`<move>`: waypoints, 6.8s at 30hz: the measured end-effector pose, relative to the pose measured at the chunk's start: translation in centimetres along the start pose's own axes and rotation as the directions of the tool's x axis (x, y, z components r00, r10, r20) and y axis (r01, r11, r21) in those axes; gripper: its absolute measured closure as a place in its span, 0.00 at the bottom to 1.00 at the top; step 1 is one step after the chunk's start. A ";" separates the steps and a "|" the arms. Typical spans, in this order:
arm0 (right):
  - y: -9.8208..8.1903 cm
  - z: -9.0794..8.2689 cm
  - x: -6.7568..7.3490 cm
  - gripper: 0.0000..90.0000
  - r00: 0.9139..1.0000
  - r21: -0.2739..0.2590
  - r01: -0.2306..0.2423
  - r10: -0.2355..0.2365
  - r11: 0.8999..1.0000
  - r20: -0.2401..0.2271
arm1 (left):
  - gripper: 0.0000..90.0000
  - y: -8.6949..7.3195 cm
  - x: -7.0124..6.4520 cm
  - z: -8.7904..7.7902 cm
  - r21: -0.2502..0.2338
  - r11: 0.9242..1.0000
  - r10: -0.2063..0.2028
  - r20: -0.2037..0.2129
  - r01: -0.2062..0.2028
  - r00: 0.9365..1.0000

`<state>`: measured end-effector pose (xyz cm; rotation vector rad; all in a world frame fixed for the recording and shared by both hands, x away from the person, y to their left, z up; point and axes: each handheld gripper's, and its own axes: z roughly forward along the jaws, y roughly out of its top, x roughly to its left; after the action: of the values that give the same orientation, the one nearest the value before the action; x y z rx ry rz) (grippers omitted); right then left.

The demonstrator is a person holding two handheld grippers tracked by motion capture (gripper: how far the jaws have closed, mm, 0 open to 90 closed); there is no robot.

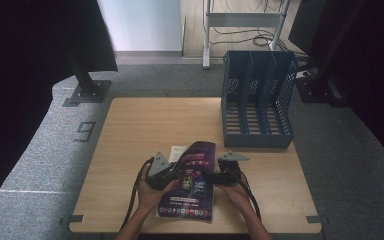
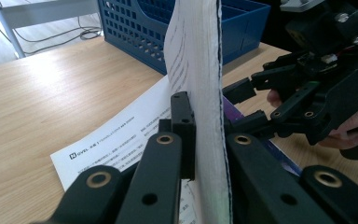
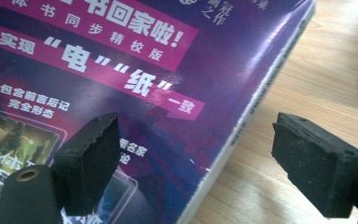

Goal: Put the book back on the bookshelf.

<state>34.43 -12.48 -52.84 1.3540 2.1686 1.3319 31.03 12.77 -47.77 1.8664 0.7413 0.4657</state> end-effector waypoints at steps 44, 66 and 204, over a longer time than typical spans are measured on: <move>-0.7 1.3 0.7 0.22 0.998 0.069 -0.022 0.026 0.997 -0.052 | 0.96 -2.2 2.2 1.8 0.076 0.993 -0.086 -0.006 0.086 0.996; -0.7 2.1 0.9 0.22 1.000 0.099 0.004 -0.001 0.995 -0.029 | 0.96 -3.7 3.5 3.2 0.145 0.980 -0.134 -0.010 0.134 0.991; 5.6 -6.9 2.9 0.89 0.959 -0.428 0.251 -0.282 0.868 -0.010 | 0.94 4.6 3.9 -0.9 -0.132 0.989 0.067 -0.005 -0.067 0.998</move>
<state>31.82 -13.18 -43.84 0.8186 1.8680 1.6317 34.65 14.76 -43.30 1.7709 0.6335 0.5452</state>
